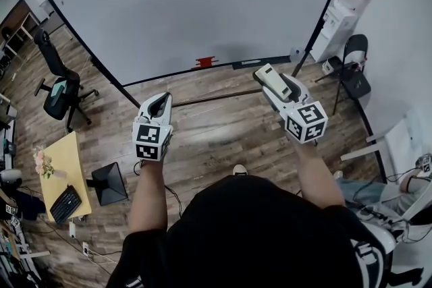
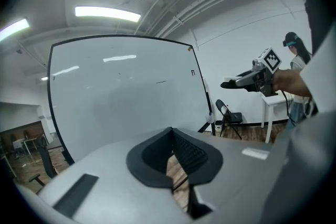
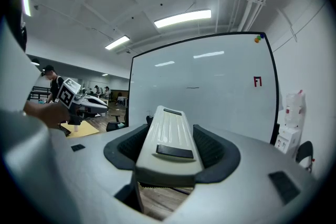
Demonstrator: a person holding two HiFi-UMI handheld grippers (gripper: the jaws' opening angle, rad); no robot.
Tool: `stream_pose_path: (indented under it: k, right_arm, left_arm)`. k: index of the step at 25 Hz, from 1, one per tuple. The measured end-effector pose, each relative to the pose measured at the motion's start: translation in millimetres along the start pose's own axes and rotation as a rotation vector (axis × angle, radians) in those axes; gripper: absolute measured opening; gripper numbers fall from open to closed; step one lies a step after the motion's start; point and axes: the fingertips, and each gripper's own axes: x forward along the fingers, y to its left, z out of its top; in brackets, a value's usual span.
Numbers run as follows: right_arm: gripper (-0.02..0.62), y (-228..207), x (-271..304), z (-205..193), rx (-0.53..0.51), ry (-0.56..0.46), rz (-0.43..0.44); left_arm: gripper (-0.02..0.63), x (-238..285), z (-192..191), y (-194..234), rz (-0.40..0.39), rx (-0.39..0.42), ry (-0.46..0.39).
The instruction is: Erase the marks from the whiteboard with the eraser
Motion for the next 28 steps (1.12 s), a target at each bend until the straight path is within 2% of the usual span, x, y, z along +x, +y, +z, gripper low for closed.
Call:
stream_pose_path:
  k: [11, 28]
  right_arm:
    - [0.261, -10.5, 23.7, -2.4, -0.003, 0.014, 0.025]
    - [0.261, -51.8, 68.8, -0.8, -0.02, 0.028, 0.067]
  left_arm:
    - [0.011, 17.0, -3.9, 9.3, 0.013, -0.011, 0.014]
    - [0.011, 66.7, 5.7, 23.0, 0.038, -0.017, 0.038]
